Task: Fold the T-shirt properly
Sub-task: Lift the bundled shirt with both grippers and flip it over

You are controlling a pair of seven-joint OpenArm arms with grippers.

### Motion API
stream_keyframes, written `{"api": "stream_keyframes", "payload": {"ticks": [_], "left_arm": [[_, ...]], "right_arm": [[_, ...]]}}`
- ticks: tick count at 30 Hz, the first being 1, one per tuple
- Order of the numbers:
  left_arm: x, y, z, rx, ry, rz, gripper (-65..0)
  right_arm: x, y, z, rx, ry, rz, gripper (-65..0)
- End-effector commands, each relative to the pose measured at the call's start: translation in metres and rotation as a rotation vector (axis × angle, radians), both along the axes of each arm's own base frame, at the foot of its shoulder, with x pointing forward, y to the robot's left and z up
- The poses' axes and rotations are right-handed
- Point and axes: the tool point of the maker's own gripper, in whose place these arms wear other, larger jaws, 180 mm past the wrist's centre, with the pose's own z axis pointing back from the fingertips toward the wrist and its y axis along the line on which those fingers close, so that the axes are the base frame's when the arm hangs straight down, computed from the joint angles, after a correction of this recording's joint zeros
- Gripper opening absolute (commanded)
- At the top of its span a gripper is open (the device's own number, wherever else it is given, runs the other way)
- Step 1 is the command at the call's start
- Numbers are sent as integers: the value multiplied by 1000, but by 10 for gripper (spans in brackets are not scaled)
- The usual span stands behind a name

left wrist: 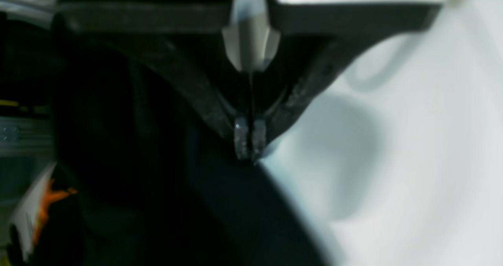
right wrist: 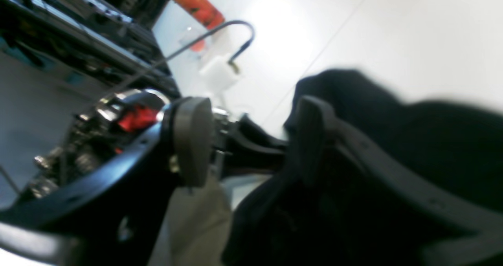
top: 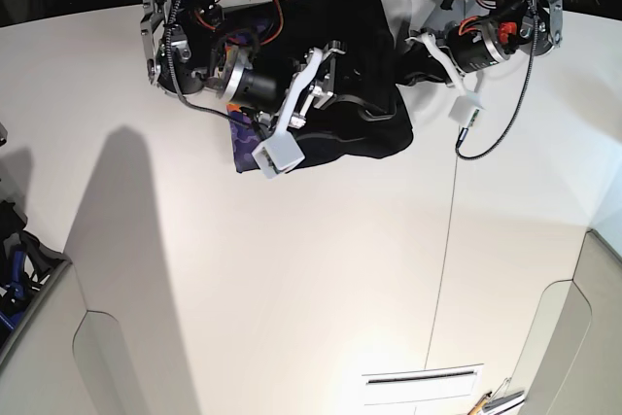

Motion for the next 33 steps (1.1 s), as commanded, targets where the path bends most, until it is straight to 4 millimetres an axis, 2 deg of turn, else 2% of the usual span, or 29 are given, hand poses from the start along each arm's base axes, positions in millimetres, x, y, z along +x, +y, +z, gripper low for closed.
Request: {"api": "stream_keyframes", "payload": {"ticks": [1, 2, 4, 7, 12, 14, 16, 19, 22, 25, 29, 33], "left_arm": [[13, 6, 17, -38, -61, 26, -650], [18, 11, 25, -66, -81, 54, -650], [24, 18, 41, -112, -119, 87, -650], [28, 21, 66, -166, -168, 93, -650], [19, -4, 111, -299, -240, 3, -650], [9, -18, 122, -348, -250, -31, -650], [-3, -34, 124, -367, -234, -81, -650], [-18, -62, 120, -404, -190, -160, -650], [-32, -87, 108, -394, -137, -245, -650], [-43, -103, 86, -344, -80, -298, -650], [-45, -101, 43, -187, -28, -312, -650], [-27, -75, 6, 1, 18, -228, -650]], "right_arm": [[10, 2, 16, 16, -58, -2, -310], [16, 0, 16, -16, -79, -1, -321], [28, -4, 13, -97, -117, 0, -412], [46, -13, 9, -213, -173, -17, -650], [62, -25, 2, -336, -214, -47, -650], [63, -31, -9, -389, -202, -51, -650], [63, -38, -26, -433, -176, -49, -650], [61, -56, -60, -502, -103, -42, -650], [55, -74, -93, -548, -19, -37, -650], [46, -85, -111, -565, 41, -27, -650], [41, -91, -113, -563, 84, -18, -650], [45, -99, -106, -522, 110, -54, -650]]}}
